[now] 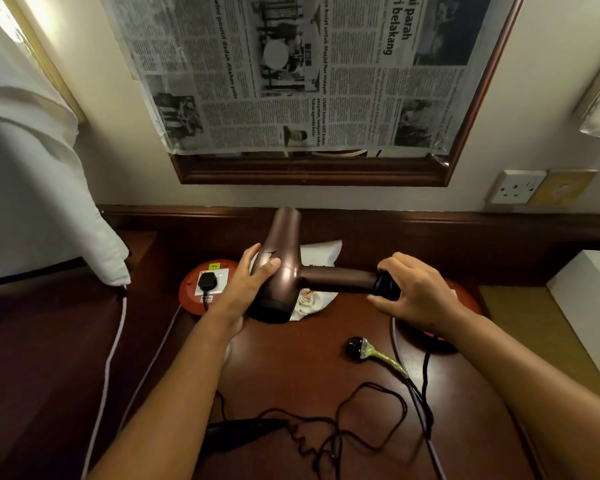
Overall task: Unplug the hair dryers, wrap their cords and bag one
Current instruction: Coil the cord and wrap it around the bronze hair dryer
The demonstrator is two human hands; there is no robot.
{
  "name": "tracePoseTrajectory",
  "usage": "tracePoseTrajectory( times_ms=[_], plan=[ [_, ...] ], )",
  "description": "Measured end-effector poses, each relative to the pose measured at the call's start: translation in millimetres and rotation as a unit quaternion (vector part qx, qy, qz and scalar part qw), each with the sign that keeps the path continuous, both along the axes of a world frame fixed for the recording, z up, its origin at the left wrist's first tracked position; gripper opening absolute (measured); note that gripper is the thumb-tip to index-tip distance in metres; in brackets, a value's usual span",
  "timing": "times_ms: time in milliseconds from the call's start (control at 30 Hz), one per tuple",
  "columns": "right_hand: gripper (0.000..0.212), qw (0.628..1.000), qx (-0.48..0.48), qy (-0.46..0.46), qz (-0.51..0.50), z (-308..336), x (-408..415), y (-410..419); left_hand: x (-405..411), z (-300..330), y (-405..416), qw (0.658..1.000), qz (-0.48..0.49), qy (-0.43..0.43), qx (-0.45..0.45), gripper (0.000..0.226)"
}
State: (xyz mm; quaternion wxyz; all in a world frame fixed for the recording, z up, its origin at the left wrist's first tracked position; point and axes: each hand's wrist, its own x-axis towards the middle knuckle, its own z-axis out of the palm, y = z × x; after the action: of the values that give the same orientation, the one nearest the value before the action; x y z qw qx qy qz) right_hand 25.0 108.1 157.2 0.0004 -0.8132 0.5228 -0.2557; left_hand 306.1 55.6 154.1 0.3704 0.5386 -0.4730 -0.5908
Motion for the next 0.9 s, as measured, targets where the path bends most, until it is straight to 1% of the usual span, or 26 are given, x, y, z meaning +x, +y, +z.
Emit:
tracePoseTrajectory(
  times_ms=[100,167,233,433,567,667,733,800,867,900],
  plan=[
    [0.043,1.000,0.006,0.004,0.002,-4.5,0.5,-0.9,3.1,-5.3,3.6,1.000,-0.014,0.002,-0.009,0.077],
    [0.044,1.000,-0.006,0.013,-0.013,-6.0,1.7,-2.1,3.2,-7.4,6.6,1.000,-0.002,0.006,-0.015,0.090],
    [0.045,0.999,-0.015,0.024,-0.030,-8.7,4.2,-2.4,2.4,-8.2,9.9,1.000,0.015,0.018,-0.017,0.096],
    [0.043,0.997,0.000,0.035,-0.062,-24.5,16.2,0.5,0.4,-9.8,15.8,0.995,0.085,0.016,-0.046,0.077],
    [0.041,0.994,0.017,0.034,-0.098,-26.6,36.1,3.8,5.2,-17.7,19.1,0.989,0.128,0.031,-0.060,0.067],
    [0.038,0.991,0.048,0.031,-0.125,-20.0,56.0,6.6,14.6,-21.6,18.7,0.985,0.152,0.030,-0.071,0.071],
    [0.035,0.984,0.103,-0.012,-0.148,-14.1,72.3,7.1,21.8,-23.1,16.4,0.982,0.168,0.039,-0.077,0.075],
    [0.033,0.969,0.140,-0.081,-0.187,-8.9,89.2,8.4,29.0,-23.5,14.4,0.979,0.181,0.036,-0.083,0.075],
    [0.029,0.944,0.165,-0.176,-0.224,-4.6,104.4,11.8,35.3,-23.1,12.5,0.977,0.189,0.028,-0.092,0.076],
    [0.024,0.925,0.183,-0.233,-0.238,-2.9,111.8,14.1,38.7,-24.3,11.8,0.976,0.192,0.029,-0.097,0.076]
  ],
)
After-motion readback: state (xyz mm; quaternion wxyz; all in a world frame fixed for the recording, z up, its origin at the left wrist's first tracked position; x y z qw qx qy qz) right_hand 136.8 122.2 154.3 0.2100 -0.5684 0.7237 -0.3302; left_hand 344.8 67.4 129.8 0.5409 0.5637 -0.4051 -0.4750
